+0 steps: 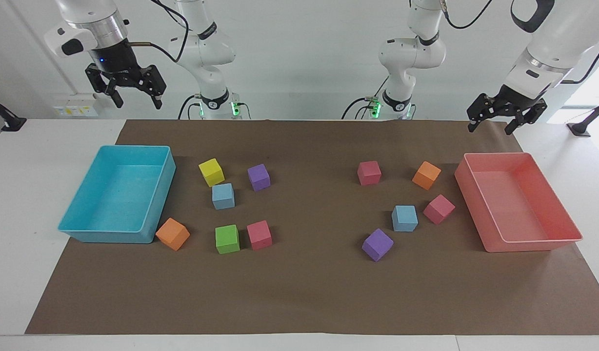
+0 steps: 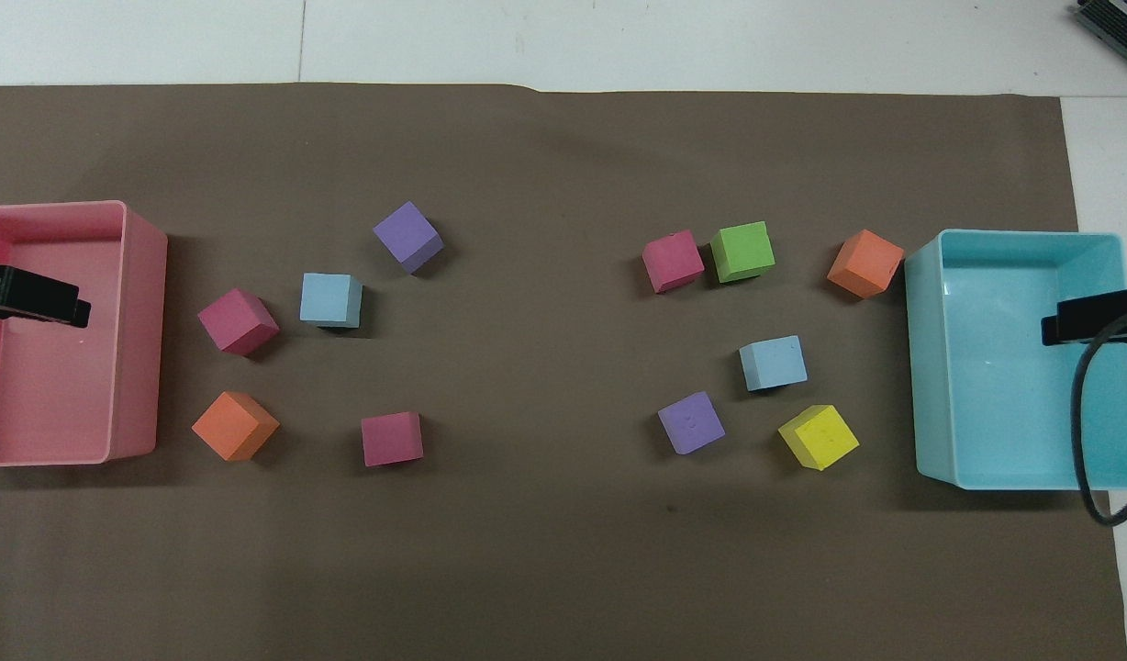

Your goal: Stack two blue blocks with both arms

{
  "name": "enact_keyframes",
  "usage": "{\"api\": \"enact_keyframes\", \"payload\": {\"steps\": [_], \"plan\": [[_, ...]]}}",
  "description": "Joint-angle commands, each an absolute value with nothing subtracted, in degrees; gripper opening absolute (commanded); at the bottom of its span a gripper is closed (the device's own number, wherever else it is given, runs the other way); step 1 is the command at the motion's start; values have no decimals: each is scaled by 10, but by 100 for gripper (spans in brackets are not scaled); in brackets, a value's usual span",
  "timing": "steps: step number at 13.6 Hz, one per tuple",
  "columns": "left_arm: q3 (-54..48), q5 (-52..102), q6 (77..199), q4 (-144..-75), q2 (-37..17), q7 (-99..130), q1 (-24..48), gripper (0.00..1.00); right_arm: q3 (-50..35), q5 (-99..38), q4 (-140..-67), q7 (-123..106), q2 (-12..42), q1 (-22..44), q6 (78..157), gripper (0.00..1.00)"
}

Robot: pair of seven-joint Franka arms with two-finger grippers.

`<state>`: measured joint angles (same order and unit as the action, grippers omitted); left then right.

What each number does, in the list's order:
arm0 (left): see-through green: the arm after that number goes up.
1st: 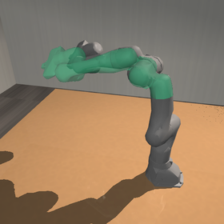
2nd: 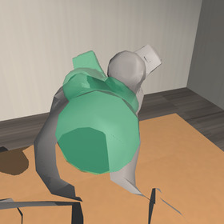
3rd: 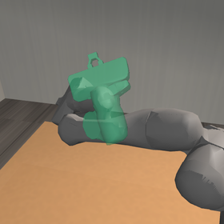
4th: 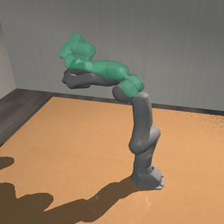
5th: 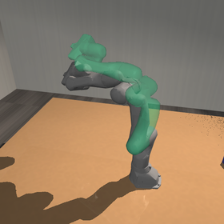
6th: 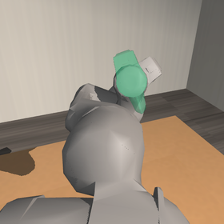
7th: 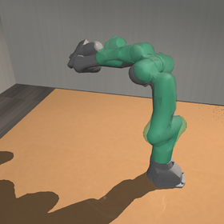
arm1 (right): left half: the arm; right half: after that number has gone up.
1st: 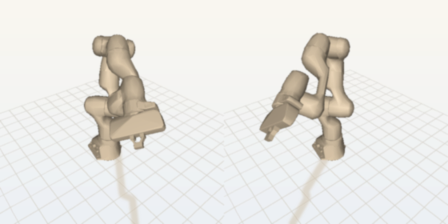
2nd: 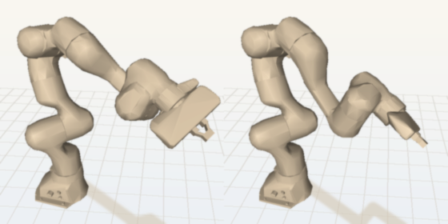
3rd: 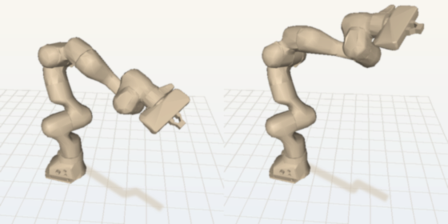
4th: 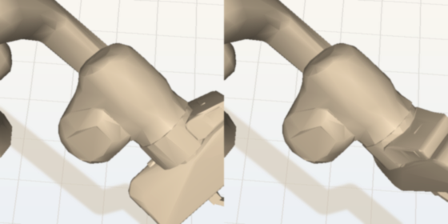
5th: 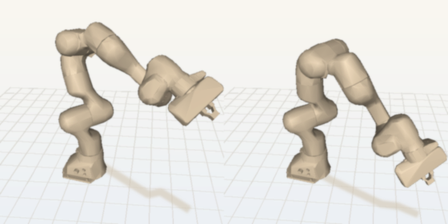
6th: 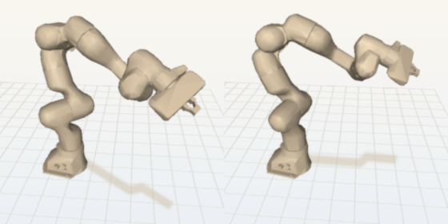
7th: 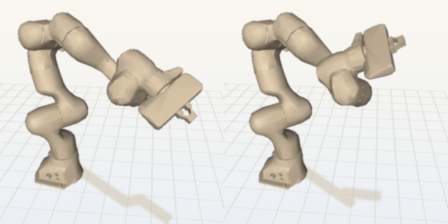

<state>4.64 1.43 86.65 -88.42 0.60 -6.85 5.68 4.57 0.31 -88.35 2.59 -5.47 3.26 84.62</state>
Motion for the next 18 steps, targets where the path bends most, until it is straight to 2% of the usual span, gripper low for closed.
{"api": "enact_keyframes", "payload": {"steps": [1,12,18], "plan": [[40,18,862,-899,21,-72,48,100,44,-7,-886,13,-57,25,848,100],[40,18,858,-894,20,-75,51,100,45,-4,-885,12,-60,25,840,100],[40,18,862,-892,21,-75,48,100,38,-11,-946,8,-56,33,907,100]]}}
